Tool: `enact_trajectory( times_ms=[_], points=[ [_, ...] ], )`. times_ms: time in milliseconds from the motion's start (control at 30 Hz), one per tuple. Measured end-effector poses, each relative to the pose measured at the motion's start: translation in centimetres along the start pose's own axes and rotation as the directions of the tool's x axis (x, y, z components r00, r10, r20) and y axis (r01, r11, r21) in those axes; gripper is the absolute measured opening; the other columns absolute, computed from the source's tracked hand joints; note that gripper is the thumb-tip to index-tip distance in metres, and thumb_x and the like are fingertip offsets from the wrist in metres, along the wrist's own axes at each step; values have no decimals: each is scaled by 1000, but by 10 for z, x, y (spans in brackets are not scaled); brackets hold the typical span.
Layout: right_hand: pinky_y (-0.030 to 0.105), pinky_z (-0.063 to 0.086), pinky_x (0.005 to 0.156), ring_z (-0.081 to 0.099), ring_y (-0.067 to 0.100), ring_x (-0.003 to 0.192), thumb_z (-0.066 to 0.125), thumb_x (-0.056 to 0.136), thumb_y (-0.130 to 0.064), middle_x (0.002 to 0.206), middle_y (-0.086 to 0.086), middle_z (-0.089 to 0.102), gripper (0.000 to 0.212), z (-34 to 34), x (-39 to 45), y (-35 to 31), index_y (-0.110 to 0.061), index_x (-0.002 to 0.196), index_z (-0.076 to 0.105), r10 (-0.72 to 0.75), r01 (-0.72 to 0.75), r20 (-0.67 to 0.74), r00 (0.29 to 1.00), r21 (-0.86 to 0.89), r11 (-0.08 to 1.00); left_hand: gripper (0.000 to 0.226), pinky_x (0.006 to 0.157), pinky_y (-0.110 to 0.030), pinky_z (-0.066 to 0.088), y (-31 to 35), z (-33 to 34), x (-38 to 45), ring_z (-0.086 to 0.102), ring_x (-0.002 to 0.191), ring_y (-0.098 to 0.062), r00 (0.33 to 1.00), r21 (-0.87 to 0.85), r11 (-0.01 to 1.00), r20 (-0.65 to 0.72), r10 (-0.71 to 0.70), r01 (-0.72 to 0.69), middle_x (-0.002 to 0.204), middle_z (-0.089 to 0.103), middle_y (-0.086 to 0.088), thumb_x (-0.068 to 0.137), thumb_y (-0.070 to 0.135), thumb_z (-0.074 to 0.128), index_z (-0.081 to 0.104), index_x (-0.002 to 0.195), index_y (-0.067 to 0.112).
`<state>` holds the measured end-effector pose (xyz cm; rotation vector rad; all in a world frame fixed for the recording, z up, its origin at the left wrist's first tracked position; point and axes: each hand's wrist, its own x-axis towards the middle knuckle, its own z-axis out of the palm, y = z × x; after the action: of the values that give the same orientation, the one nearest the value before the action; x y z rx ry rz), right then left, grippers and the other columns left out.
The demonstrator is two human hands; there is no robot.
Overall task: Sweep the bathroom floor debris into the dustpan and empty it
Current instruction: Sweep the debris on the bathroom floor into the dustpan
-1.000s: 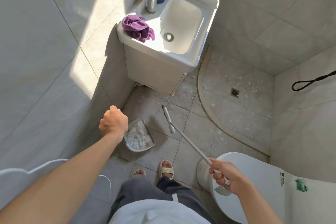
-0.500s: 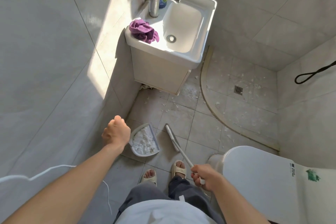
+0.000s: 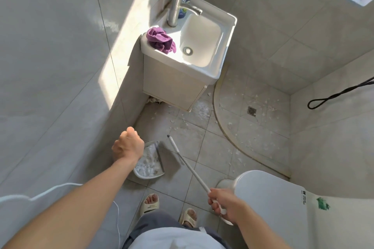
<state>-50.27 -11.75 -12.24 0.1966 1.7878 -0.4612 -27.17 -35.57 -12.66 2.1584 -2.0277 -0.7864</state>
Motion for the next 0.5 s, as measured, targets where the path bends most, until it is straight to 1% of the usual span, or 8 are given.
enact_trajectory(
  times_ms=[100, 200, 267, 333, 400, 500],
  points=[
    [17, 34, 34, 39, 9, 40, 49, 96, -1, 64, 9, 49, 17, 19, 8, 5, 5, 110, 58, 52, -53, 21, 998, 32, 998, 18, 75, -44, 44, 4, 3, -6, 61, 94, -47, 1000, -11, 1000, -8, 12, -12, 108, 63, -21, 100, 20, 39, 51, 95, 7],
    [15, 32, 30, 35, 7, 36, 49, 99, -6, 63, 9, 47, 12, 3, 11, -5, 5, 103, 51, 89, -101, 86, 992, 142, 985, 20, 74, -44, 44, 6, 5, -10, 62, 93, -47, 1000, -15, 1000, -18, 11, -11, 107, 63, -21, 100, 21, 38, 52, 95, 6],
    [15, 31, 27, 35, 7, 34, 48, 101, -8, 62, 8, 46, 11, -18, 9, -13, 2, 97, 49, 76, -105, 137, 988, 221, 970, 20, 72, -43, 43, 7, 7, -12, 61, 92, -47, 1000, -14, 1000, -23, 11, -11, 106, 63, -21, 100, 20, 38, 51, 94, 7],
    [14, 28, 26, 35, 6, 32, 45, 102, -11, 57, 6, 44, 15, -38, 4, -19, -1, 91, 48, 55, -100, 161, 985, 286, 953, 20, 72, -43, 42, 10, 8, -13, 61, 92, -47, 1000, -15, 1000, -23, 13, -14, 106, 63, -21, 100, 20, 38, 51, 93, 6],
    [13, 27, 26, 34, 6, 30, 44, 103, -12, 56, 5, 40, 19, -52, -3, -24, -2, 88, 48, 32, -93, 189, 981, 324, 941, 20, 71, -42, 42, 12, 8, -13, 61, 92, -46, 1000, -13, 1000, -24, 9, -9, 106, 63, -21, 100, 19, 38, 51, 93, 6],
    [13, 27, 26, 33, 6, 30, 45, 103, -14, 50, 5, 42, 17, -65, -7, -37, -4, 89, 47, -3, -66, 196, 981, 345, 936, 20, 73, -43, 43, 15, 8, -11, 61, 93, -47, 1000, -7, 1000, -30, 3, -4, 106, 63, -22, 100, 19, 38, 52, 94, 6]
  ],
)
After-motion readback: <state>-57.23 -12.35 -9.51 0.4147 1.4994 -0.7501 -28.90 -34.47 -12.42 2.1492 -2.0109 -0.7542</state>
